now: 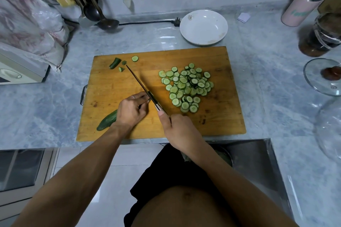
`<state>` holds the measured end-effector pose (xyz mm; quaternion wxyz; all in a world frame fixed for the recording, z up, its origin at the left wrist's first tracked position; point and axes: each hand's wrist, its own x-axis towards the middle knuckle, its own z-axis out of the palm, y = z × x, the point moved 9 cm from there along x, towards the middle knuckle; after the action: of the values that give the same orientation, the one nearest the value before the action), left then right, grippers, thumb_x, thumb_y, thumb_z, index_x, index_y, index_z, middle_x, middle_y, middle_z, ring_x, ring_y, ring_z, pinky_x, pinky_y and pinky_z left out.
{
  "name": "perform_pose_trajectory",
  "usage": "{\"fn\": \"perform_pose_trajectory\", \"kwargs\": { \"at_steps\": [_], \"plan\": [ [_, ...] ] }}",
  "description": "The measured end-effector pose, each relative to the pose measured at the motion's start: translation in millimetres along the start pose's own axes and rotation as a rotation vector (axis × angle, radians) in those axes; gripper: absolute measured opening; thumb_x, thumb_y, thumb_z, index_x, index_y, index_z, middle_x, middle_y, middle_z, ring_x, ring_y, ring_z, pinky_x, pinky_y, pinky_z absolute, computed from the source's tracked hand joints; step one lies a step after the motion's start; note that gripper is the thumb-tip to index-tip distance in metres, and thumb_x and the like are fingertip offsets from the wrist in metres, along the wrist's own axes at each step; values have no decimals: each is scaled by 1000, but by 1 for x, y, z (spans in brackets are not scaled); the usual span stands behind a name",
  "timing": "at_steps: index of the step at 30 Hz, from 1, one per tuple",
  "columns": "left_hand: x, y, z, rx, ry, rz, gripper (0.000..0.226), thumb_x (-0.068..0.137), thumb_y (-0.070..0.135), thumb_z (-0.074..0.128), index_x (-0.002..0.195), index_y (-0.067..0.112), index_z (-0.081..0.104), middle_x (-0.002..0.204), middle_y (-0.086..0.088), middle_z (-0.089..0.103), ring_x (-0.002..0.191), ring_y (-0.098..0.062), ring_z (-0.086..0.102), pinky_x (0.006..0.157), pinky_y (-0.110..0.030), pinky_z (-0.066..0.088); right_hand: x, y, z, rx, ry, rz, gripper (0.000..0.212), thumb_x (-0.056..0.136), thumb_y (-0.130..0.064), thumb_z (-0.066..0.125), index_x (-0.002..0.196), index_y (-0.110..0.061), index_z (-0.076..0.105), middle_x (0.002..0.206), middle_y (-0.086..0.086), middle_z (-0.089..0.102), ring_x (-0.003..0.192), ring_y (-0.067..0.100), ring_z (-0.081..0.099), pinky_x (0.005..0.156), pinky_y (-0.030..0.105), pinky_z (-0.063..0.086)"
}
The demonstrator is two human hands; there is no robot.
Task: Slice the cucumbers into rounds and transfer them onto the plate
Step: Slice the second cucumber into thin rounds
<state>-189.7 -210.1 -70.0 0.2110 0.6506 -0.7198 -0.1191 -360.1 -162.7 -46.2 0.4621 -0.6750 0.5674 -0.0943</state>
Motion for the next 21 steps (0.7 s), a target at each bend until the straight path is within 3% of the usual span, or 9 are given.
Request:
{"fn": "perform_pose_trajectory", "kwargs": {
  "at_steps": [5, 9, 11, 15, 18, 21],
  "plan": [
    [0, 3, 0, -6, 8, -29, 33, 79, 15, 53, 100, 8, 77, 116, -11, 70, 96, -26, 71, 87, -34, 56, 16, 4, 5, 34, -32, 38, 63, 101, -61, 22, 60, -17, 40, 66, 6, 46, 68, 25, 49, 64, 31, 33],
    [-3, 5, -1, -16, 28, -40, 30, 78, 11, 57, 101, 8, 78, 115, -11, 71, 93, -26, 72, 86, -35, 56, 26, 3, 15, 20, -17, 55, 64, 101, -60, 20, 63, -16, 46, 79, 12, 55, 79, 28, 50, 68, 34, 35],
    [-2, 5, -2, -3, 46, -47, 25, 83, 9, 61, 102, 9, 77, 115, -10, 71, 95, -26, 71, 88, -35, 56, 25, 3, 15, 22, 5, 48, 64, 102, -58, 20, 63, -15, 46, 74, 9, 54, 78, 27, 49, 67, 34, 34],
    [-9, 4, -4, 43, 106, -114, 29, 84, 11, 70, 112, 20, 75, 117, -1, 71, 106, -21, 67, 80, -37, 58, 24, 13, -2, 94, 69, 106, 65, 103, -56, 22, 60, -15, 48, 62, 3, 50, 60, 21, 49, 51, 32, 30],
    [-11, 6, 0, 17, 116, -128, 30, 83, 6, 70, 111, 17, 75, 117, -5, 70, 104, -26, 66, 79, -37, 57, 26, 21, -21, 170, 122, 111, 66, 104, -52, 25, 55, -12, 42, 52, 3, 41, 46, 22, 40, 44, 28, 25],
    [-8, 5, 0, -13, 116, -106, 27, 84, 5, 70, 110, 12, 75, 115, -7, 71, 104, -25, 67, 90, -32, 53, 23, 25, -27, 217, 109, 102, 65, 103, -55, 25, 60, -10, 44, 55, 11, 43, 49, 28, 45, 45, 38, 39]
  ]
}}
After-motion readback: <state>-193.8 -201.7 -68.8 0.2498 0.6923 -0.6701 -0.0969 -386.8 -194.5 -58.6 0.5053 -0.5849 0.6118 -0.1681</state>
